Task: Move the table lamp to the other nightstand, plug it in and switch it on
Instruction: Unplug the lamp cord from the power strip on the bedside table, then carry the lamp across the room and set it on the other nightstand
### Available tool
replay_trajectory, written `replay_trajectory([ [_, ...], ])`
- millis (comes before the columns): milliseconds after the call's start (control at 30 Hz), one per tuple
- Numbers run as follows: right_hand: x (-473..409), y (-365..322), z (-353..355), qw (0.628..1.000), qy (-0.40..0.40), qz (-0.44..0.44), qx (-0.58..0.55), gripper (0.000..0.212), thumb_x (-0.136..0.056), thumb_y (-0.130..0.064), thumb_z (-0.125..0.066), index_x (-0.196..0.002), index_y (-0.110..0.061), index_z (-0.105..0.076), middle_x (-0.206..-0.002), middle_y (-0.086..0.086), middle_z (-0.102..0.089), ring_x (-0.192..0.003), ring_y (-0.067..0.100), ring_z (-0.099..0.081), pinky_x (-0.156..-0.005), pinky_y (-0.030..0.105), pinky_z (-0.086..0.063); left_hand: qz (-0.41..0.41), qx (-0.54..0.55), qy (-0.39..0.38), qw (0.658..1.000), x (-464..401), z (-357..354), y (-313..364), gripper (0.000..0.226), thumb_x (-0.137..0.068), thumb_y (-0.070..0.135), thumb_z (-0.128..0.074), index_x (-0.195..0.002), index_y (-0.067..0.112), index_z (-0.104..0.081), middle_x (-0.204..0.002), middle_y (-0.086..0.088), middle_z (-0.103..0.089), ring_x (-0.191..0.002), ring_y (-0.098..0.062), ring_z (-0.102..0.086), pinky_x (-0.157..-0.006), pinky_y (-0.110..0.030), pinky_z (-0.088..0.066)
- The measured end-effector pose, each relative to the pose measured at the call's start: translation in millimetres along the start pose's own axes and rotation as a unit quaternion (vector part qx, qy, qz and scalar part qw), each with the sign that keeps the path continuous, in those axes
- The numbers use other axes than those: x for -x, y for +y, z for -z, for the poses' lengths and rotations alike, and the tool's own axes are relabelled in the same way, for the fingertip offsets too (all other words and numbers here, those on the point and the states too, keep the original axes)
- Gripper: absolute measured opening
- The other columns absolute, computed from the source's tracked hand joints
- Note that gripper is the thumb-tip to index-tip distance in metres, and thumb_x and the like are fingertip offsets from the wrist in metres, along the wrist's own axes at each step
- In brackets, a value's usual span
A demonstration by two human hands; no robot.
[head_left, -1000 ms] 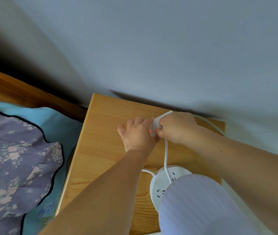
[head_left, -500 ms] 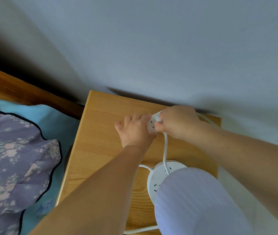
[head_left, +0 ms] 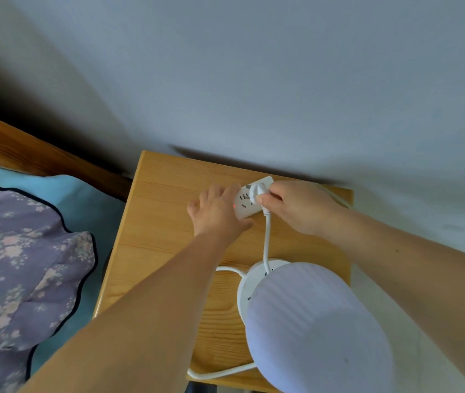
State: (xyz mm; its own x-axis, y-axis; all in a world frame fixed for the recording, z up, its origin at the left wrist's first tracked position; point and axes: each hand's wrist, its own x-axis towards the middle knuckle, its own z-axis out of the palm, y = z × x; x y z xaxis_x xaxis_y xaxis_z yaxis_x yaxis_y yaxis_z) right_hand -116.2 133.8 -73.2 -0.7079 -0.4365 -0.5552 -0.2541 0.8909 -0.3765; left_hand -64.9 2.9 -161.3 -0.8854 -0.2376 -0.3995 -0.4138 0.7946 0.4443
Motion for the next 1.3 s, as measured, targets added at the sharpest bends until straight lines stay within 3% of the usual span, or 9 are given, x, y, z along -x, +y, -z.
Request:
replay_trajectory([
  [167, 13.0, -8.6, 9.3, 0.996, -0.014, 0.014, -0.092, 0.039, -0.095, -0.04, -0.041, -0.092, -0.007, -0.061, -0.095, 0.012, -0.066, -0.089, 0.027, -0.061, -0.08, 0.042, -0.047, 0.037, 0.13, -0.006, 0.991, 21.0, 13.2, -1.9, 0.086, -0.077, 0.033, -0.065, -0.142, 0.038, -0.009, -0.149, 0.001, -0.028, -0.132, -0.019, -0.036, -0.111, -0.051, -0.023],
  [300, 23.7, -23.1, 16.6, 0.992, -0.008, 0.022, -0.121, 0.037, -0.094, -0.04, -0.043, -0.093, -0.009, -0.063, -0.092, 0.008, -0.068, -0.087, 0.024, -0.062, -0.077, 0.037, -0.047, 0.038, 0.21, 0.038, 0.976, 50.0, 36.6, -4.5, 0.039, -0.085, 0.011, -0.049, -0.12, 0.028, -0.054, -0.126, 0.001, -0.056, -0.117, -0.02, -0.05, -0.104, -0.046, -0.036],
  [367, 28.0, -32.7, 20.4, 0.992, 0.0, 0.025, -0.126, 0.04, -0.094, -0.04, -0.044, -0.095, -0.006, -0.064, -0.089, 0.006, -0.069, -0.081, 0.021, -0.061, -0.069, 0.033, -0.044, 0.043, 0.286, 0.016, 0.957, 72.7, 49.0, -1.4, 0.032, -0.085, 0.008, -0.044, -0.101, 0.025, -0.065, -0.106, 0.005, -0.067, -0.105, -0.015, -0.056, -0.095, -0.028, -0.042],
  [467, 37.2, -49.5, 24.1, 0.987, 0.01, 0.021, -0.159, 0.038, -0.094, -0.039, -0.045, -0.089, -0.006, -0.063, -0.078, -0.003, -0.067, -0.064, 0.005, -0.055, -0.056, 0.024, -0.037, 0.038, 0.394, -0.024, 0.918, 104.0, 65.7, 7.8, 0.03, -0.083, 0.011, -0.046, -0.084, 0.031, -0.068, -0.087, 0.006, -0.07, -0.082, -0.006, -0.058, -0.063, 0.0, -0.041],
  [600, 56.7, -70.0, 25.6, 0.982, 0.013, 0.016, -0.189, 0.036, -0.093, -0.04, -0.046, -0.081, -0.009, -0.058, -0.073, -0.007, -0.065, -0.051, -0.006, -0.052, -0.054, 0.026, -0.035, 0.026, 0.431, -0.029, 0.902, 128.4, 82.2, 14.3, 0.017, -0.086, 0.024, -0.056, -0.083, 0.038, -0.064, -0.078, 0.003, -0.07, -0.074, -0.004, -0.06, -0.058, -0.005, -0.044],
  [733, 91.8, -79.1, 30.8, 0.979, 0.0, 0.009, -0.206, 0.04, -0.087, -0.05, -0.052, -0.099, -0.014, -0.064, -0.097, -0.001, -0.067, -0.079, 0.01, -0.057, -0.075, 0.032, -0.043, 0.045, 0.418, 0.005, 0.908, 150.1, 96.7, 14.2, 0.014, -0.089, 0.021, -0.053, -0.09, 0.027, -0.066, -0.07, 0.007, -0.067, -0.065, 0.0, -0.058, -0.053, -0.004, -0.042],
  [900, 152.0, -69.4, 27.0, 0.998, -0.011, 0.003, -0.063, 0.076, -0.068, -0.063, -0.064, -0.132, -0.029, -0.043, -0.138, -0.003, -0.048, -0.124, 0.017, -0.044, -0.097, 0.039, -0.041, 0.049, 0.388, 0.008, 0.92, 178.1, 102.8, 17.8, 0.015, -0.089, 0.022, -0.052, -0.086, 0.027, -0.066, -0.068, 0.01, -0.066, -0.062, 0.0, -0.057, -0.051, -0.007, -0.041],
  [1100, 194.5, -54.8, 6.7, 0.994, -0.047, 0.026, 0.096, 0.108, -0.055, -0.066, -0.071, -0.141, -0.041, -0.012, -0.153, -0.002, -0.013, -0.139, 0.023, -0.014, -0.104, 0.05, -0.034, 0.074, 0.372, -0.03, 0.925, 204.2, 91.7, 28.9, 0.015, -0.089, 0.026, -0.051, -0.089, 0.031, -0.066, -0.07, 0.012, -0.067, -0.062, -0.002, -0.055, -0.055, -0.019, -0.04],
  [1300, 194.9, -42.4, -6.2, 0.986, -0.067, 0.018, 0.152, 0.122, -0.057, -0.047, -0.082, -0.142, -0.041, 0.005, -0.155, -0.001, 0.015, -0.142, 0.031, 0.01, -0.103, 0.056, -0.036, 0.077, 0.327, -0.037, 0.941, 214.2, 84.1, 36.6, 0.014, -0.09, 0.031, -0.05, -0.095, 0.03, -0.063, -0.071, 0.013, -0.066, -0.046, 0.008, -0.05, -0.046, -0.014, -0.035],
])
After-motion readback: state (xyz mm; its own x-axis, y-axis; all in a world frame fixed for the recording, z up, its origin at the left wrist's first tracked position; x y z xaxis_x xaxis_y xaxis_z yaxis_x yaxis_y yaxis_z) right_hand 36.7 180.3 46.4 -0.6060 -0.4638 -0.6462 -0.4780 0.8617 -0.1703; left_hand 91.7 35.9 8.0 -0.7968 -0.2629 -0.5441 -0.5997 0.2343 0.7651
